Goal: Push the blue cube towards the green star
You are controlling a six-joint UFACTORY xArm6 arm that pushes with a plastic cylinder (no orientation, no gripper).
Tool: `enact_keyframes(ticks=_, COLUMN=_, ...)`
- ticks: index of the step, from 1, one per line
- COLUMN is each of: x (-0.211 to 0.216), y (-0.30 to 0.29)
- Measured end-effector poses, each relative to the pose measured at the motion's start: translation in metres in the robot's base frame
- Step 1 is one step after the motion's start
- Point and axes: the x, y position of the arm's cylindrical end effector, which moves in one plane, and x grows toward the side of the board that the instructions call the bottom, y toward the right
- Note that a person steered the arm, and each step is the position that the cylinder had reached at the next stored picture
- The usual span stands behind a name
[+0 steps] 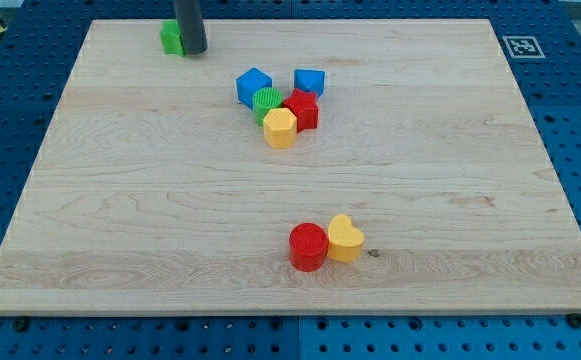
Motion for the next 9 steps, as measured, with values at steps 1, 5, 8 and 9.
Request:
enact_keyframes(ticks=1, x=0.0, y=0.0)
enact_keyframes(ticks=5, x=0.129, y=0.085)
enact_keyframes(ticks=8, x=0.135, y=0.161)
enact_keyframes(ticks=9, x=0.124, y=0.16)
